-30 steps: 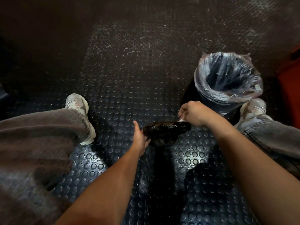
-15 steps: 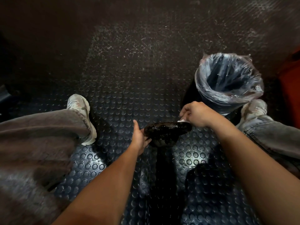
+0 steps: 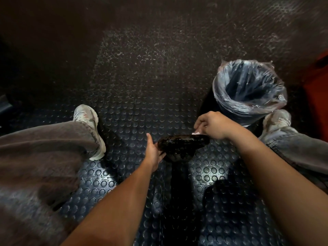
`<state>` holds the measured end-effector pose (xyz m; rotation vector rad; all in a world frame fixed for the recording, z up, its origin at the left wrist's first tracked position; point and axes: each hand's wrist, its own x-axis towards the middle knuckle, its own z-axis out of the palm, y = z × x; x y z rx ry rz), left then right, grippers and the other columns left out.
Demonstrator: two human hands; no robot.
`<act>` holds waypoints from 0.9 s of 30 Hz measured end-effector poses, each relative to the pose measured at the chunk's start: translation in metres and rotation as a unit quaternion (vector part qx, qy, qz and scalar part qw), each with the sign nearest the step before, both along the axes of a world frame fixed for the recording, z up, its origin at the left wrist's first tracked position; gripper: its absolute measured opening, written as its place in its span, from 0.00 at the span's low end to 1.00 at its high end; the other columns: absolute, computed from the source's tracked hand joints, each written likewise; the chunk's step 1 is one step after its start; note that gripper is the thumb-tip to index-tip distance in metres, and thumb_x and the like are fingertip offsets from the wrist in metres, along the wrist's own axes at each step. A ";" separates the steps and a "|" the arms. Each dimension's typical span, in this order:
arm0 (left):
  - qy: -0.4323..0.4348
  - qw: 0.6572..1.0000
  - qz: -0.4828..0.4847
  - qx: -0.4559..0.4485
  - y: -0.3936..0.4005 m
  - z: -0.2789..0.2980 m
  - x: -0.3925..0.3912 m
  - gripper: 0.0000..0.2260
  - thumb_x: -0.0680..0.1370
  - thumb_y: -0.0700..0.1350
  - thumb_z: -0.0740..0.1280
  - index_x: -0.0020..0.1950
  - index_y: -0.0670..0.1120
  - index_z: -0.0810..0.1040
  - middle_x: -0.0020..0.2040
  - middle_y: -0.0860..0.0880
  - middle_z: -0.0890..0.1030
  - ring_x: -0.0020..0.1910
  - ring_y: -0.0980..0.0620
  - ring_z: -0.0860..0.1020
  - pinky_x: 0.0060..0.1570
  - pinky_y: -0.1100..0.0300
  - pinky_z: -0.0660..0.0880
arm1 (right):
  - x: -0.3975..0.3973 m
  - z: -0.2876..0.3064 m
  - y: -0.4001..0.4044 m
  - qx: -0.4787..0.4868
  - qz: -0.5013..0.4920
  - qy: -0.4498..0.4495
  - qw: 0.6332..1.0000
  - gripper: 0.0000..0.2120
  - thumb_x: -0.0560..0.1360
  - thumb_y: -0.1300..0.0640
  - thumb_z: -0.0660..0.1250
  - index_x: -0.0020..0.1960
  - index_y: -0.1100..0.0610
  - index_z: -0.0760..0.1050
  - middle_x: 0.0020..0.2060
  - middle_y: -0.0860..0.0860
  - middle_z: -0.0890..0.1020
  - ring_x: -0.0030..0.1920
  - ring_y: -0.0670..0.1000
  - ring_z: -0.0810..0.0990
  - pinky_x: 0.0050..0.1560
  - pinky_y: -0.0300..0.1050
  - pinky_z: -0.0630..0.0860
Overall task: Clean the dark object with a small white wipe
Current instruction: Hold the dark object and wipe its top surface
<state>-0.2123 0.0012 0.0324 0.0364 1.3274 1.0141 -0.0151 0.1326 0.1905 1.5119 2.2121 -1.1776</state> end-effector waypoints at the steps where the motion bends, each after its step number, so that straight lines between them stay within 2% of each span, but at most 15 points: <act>1: 0.001 1.000 0.001 0.000 0.000 0.000 0.000 0.44 0.78 0.73 0.43 0.72 0.40 0.73 0.69 0.43 0.78 0.71 0.45 0.72 0.76 0.46 0.62 | -0.004 -0.004 0.003 0.001 0.000 -0.026 1.000 0.10 0.75 0.64 0.70 0.47 0.50 0.83 0.42 0.46 0.86 0.48 0.46 0.84 0.51 0.41 0.80; 4: 0.002 1.000 0.003 -0.001 0.001 -0.002 0.000 0.44 0.77 0.74 0.43 0.71 0.41 0.74 0.67 0.44 0.79 0.71 0.45 0.73 0.75 0.47 0.64 | -0.025 -0.011 0.005 -0.030 0.012 -0.048 0.998 0.10 0.74 0.65 0.69 0.48 0.51 0.83 0.44 0.49 0.86 0.50 0.49 0.84 0.57 0.47 0.80; 6: 0.006 1.000 0.002 -0.002 0.002 -0.004 0.001 0.45 0.77 0.74 0.42 0.71 0.41 0.74 0.67 0.44 0.80 0.70 0.46 0.74 0.75 0.47 0.64 | -0.035 -0.011 0.004 -0.056 0.012 -0.007 0.998 0.09 0.75 0.65 0.71 0.50 0.53 0.83 0.44 0.49 0.87 0.50 0.48 0.84 0.54 0.43 0.80; 9: 0.006 1.000 0.000 -0.002 0.002 -0.005 0.000 0.46 0.76 0.75 0.43 0.72 0.40 0.73 0.67 0.44 0.79 0.70 0.46 0.74 0.75 0.47 0.65 | -0.032 -0.003 -0.001 -0.074 0.009 0.061 0.995 0.06 0.77 0.63 0.72 0.52 0.54 0.82 0.43 0.46 0.88 0.47 0.39 0.84 0.48 0.32 0.75; 12: 0.007 1.000 0.004 -0.002 0.001 -0.006 0.000 0.46 0.76 0.75 0.43 0.73 0.40 0.73 0.68 0.43 0.79 0.70 0.46 0.74 0.74 0.47 0.65 | -0.012 0.002 -0.005 -0.041 0.004 0.066 0.997 0.07 0.77 0.62 0.71 0.51 0.50 0.82 0.40 0.41 0.87 0.44 0.34 0.83 0.43 0.29 0.73; 14: 0.009 1.000 0.008 -0.004 0.000 -0.006 0.000 0.45 0.77 0.74 0.44 0.74 0.40 0.72 0.69 0.43 0.78 0.70 0.46 0.74 0.74 0.48 0.66 | -0.004 0.002 -0.003 0.002 -0.004 0.035 0.999 0.10 0.77 0.63 0.68 0.49 0.49 0.82 0.39 0.42 0.86 0.45 0.38 0.83 0.43 0.32 0.74; 16: 0.009 1.000 0.006 -0.002 0.000 -0.006 0.000 0.45 0.77 0.74 0.44 0.74 0.40 0.71 0.69 0.43 0.78 0.70 0.46 0.73 0.74 0.47 0.66 | -0.006 -0.001 0.000 0.025 -0.006 -0.007 1.000 0.12 0.77 0.64 0.64 0.48 0.50 0.82 0.43 0.46 0.86 0.48 0.46 0.83 0.48 0.39 0.78; 19: 0.014 1.000 0.004 -0.005 0.002 -0.006 -0.001 0.45 0.77 0.74 0.44 0.73 0.40 0.73 0.67 0.43 0.79 0.69 0.46 0.74 0.74 0.46 0.66 | -0.022 -0.007 0.002 -0.018 0.000 -0.031 0.999 0.12 0.75 0.67 0.65 0.49 0.51 0.82 0.46 0.50 0.86 0.49 0.50 0.83 0.55 0.46 0.80; 23: 0.012 1.000 0.004 -0.010 0.004 -0.008 -0.003 0.46 0.75 0.76 0.46 0.69 0.40 0.76 0.63 0.43 0.82 0.66 0.46 0.77 0.72 0.45 0.68 | -0.041 -0.013 0.000 -0.062 0.010 0.024 0.998 0.12 0.77 0.68 0.65 0.50 0.54 0.83 0.42 0.47 0.88 0.48 0.44 0.85 0.54 0.40 0.80; 26: 0.014 1.000 0.003 -0.013 0.004 -0.008 -0.004 0.46 0.74 0.77 0.46 0.68 0.41 0.77 0.61 0.44 0.83 0.65 0.46 0.78 0.72 0.45 0.69 | -0.032 -0.007 -0.006 -0.058 0.006 0.094 0.994 0.07 0.77 0.64 0.71 0.51 0.52 0.83 0.43 0.44 0.88 0.46 0.36 0.84 0.49 0.29 0.76; 27: 0.015 1.000 0.001 -0.013 0.003 -0.007 -0.004 0.46 0.74 0.77 0.46 0.68 0.41 0.77 0.61 0.44 0.83 0.65 0.47 0.78 0.72 0.45 0.69 | -0.026 -0.005 -0.009 -0.059 0.005 0.109 0.992 0.06 0.77 0.62 0.72 0.51 0.52 0.83 0.43 0.43 0.88 0.47 0.36 0.83 0.49 0.28 0.75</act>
